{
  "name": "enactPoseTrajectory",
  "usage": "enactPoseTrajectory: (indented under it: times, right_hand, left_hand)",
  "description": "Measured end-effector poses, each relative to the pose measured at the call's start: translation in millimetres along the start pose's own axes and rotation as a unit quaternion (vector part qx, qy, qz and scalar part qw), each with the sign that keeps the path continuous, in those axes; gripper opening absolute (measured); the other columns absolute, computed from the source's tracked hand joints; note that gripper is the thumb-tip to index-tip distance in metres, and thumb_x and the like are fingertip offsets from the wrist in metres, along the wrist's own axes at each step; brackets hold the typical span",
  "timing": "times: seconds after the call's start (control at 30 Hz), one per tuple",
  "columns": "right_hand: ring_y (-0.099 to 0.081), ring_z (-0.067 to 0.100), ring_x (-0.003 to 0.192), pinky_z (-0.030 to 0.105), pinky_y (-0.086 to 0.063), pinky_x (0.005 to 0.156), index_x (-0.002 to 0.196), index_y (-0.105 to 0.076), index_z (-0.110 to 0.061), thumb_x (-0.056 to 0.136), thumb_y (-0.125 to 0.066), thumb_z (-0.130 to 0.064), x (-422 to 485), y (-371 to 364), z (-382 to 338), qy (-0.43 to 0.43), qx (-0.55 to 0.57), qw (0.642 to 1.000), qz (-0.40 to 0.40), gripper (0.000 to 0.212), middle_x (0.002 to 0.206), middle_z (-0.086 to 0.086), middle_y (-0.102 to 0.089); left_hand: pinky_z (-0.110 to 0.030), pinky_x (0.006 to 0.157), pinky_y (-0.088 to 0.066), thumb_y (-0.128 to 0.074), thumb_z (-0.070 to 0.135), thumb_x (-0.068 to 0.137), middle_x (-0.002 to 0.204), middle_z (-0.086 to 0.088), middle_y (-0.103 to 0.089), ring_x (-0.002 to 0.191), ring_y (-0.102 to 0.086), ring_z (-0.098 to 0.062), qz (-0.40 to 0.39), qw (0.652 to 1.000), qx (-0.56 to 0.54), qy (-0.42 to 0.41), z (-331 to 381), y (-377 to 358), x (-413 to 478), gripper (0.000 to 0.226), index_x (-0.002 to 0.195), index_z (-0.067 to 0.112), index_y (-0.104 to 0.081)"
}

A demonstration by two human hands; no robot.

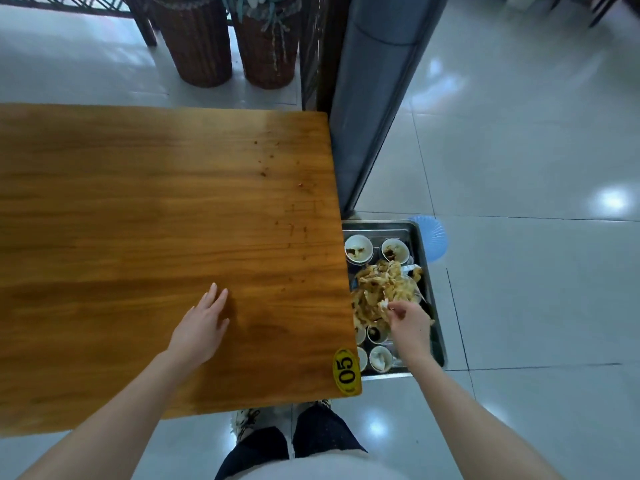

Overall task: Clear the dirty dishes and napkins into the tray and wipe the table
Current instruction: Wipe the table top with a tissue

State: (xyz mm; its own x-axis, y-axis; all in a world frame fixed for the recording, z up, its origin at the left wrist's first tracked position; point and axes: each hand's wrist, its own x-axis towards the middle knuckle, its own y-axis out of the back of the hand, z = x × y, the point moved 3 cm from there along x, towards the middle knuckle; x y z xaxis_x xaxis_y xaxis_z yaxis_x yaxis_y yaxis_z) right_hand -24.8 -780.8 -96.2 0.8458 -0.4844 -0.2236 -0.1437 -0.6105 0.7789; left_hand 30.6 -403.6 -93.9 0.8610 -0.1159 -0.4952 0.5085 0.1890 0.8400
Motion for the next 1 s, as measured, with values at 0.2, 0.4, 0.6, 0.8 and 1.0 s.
enactPoseTrajectory:
  times: [0.2, 0.4, 0.6, 0.8, 1.0]
  right_hand:
    - [-0.062, 0.021, 0.09, 0.032, -0.05, 0.084, 0.1, -0.072, -0.006, 0.09, -0.063, -0.01, 31, 15, 30, -0.036, 0.017, 0.999, -0.012, 0.014, 0.096, 0.007, -0.067]
    - [-0.059, 0.021, 0.098, 0.032, -0.047, 0.088, 0.111, -0.067, -0.005, 0.093, -0.055, -0.004, 52, 27, 37, -0.053, -0.004, 0.998, -0.03, 0.022, 0.107, 0.008, -0.064]
    - [-0.059, 0.023, 0.099, 0.034, -0.049, 0.089, 0.108, -0.068, -0.005, 0.093, -0.051, -0.002, 56, 28, 26, -0.032, -0.01, 0.998, -0.05, 0.023, 0.104, 0.006, -0.063]
    - [-0.059, 0.017, 0.092, 0.028, -0.048, 0.082, 0.102, -0.07, -0.009, 0.094, -0.053, -0.006, 56, 20, -10, 0.026, -0.018, 0.998, -0.056, 0.019, 0.097, 0.002, -0.066]
    - [-0.059, 0.014, 0.097, 0.024, -0.045, 0.083, 0.11, -0.069, -0.012, 0.095, -0.051, -0.01, 37, -1, -61, 0.081, -0.02, 0.994, -0.066, 0.023, 0.107, 0.0, -0.066]
  left_hand:
    - [-0.036, 0.11, -0.038, -0.041, 0.031, 0.102, 0.162, 0.002, 0.0, 0.144, -0.027, -0.025, 0.008, 1.0, -0.005, 0.006, 36, -4, 7, 0.061, 0.155, 0.023, -0.01]
    - [-0.036, 0.109, -0.038, -0.041, 0.031, 0.102, 0.162, 0.004, 0.0, 0.144, -0.026, -0.024, 0.013, 0.999, -0.019, 0.029, 58, -6, 11, 0.06, 0.155, 0.025, -0.012]
    - [-0.034, 0.106, -0.04, -0.042, 0.031, 0.102, 0.162, 0.005, 0.002, 0.144, -0.026, -0.024, 0.024, 0.998, -0.031, 0.04, 62, 0, 4, 0.061, 0.155, 0.025, -0.012]
    - [-0.036, 0.104, -0.043, -0.044, 0.03, 0.101, 0.162, 0.003, -0.002, 0.138, -0.037, -0.026, 0.046, 0.995, -0.054, 0.066, 40, 12, -12, 0.062, 0.154, 0.024, -0.013]
    - [-0.032, 0.096, -0.047, -0.045, 0.03, 0.101, 0.162, 0.003, -0.006, 0.124, -0.053, -0.021, 0.077, 0.991, -0.074, 0.085, 6, 22, -34, 0.064, 0.155, 0.023, -0.012]
